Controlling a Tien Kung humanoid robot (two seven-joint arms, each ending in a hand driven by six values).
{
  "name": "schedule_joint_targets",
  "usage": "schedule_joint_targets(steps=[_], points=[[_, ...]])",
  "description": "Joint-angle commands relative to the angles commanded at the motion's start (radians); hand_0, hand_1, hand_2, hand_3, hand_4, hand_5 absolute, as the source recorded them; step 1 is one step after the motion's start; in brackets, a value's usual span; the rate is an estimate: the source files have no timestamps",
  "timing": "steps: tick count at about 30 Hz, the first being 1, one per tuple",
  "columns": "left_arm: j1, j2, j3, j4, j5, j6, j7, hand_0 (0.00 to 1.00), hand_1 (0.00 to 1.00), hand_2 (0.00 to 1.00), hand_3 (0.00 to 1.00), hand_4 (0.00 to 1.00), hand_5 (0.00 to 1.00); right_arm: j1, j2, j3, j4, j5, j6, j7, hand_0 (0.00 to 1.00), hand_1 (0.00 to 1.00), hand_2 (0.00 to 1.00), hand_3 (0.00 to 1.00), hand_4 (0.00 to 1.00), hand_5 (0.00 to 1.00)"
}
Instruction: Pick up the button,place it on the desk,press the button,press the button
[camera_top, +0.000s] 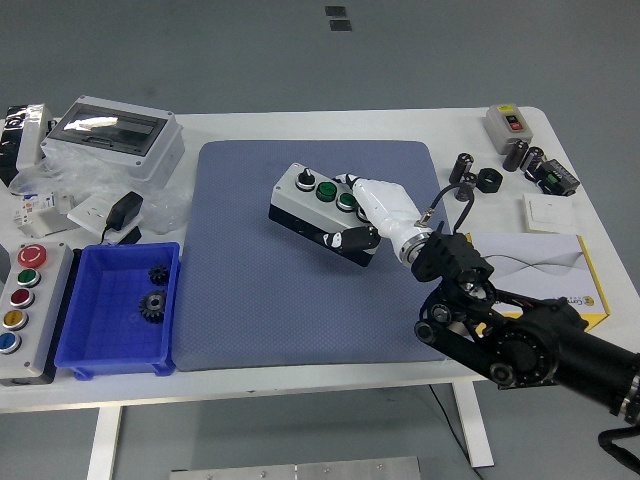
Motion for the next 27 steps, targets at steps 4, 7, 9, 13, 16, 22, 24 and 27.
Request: schedule_joint_targets(steps=[4,7,9,13,16,22,24,27], points=[[-0.001,-0.001,-0.001,0.0,0.001,0.002,-0.001,0.607,0.601,0.524,0.6,0.624,0.174,0.021,-0.091,-0.047,0.112,-0.003,0.029,0.096,0.212,0.411,0.395,0.456,0.257,0.002],[-0.002,-0.002,-0.001,0.0,0.003,0.003,-0.002,0.606,0.601,0.523,0.6,0.625,0.175,0.032,-0.152,-0.099,0.178,-0.043,0.037,0.163,0.194,0.377,0.366,0.417,0.186,0.002],[-0.003,-0.004,-0.003,0.0,0.006,0.003,-0.002,0.606,0.601,0.523,0.6,0.625,0.175,0.034,-0.175,-0.136,0.207,-0.064,0.046,0.199,0.194,0.377,0.366,0.417,0.186,0.002],[-0.004,-0.008,-0.007,0.0,0.012,0.004,-0.002,0.606,0.601,0.523,0.6,0.625,0.179,0.024,-0.177,-0.174,0.219,-0.084,0.058,0.216,0.224,0.377,0.365,0.411,0.196,0.002],[-0.004,-0.01,-0.01,0.0,0.018,0.004,-0.001,0.606,0.601,0.523,0.6,0.625,0.179,0.009,-0.151,-0.163,0.181,-0.106,0.044,0.218,0.224,0.377,0.365,0.411,0.196,0.002],[-0.008,-0.014,-0.008,0.0,0.021,0.003,-0.002,0.606,0.6,0.523,0.6,0.624,0.183,-0.01,-0.089,-0.152,0.072,-0.142,0.0,0.232,0.38,0.405,0.372,0.427,0.246,0.002],[-0.009,-0.014,-0.002,0.0,0.015,0.002,-0.003,0.604,0.6,0.524,0.6,0.624,0.19,-0.012,-0.08,-0.157,0.051,-0.143,-0.005,0.232,0.592,0.506,0.425,0.487,0.333,0.002],[-0.009,-0.015,0.003,0.0,0.011,0.002,-0.004,0.604,0.6,0.524,0.6,0.624,0.19,-0.015,-0.073,-0.163,0.03,-0.143,-0.008,0.234,0.592,0.506,0.425,0.487,0.333,0.002]])
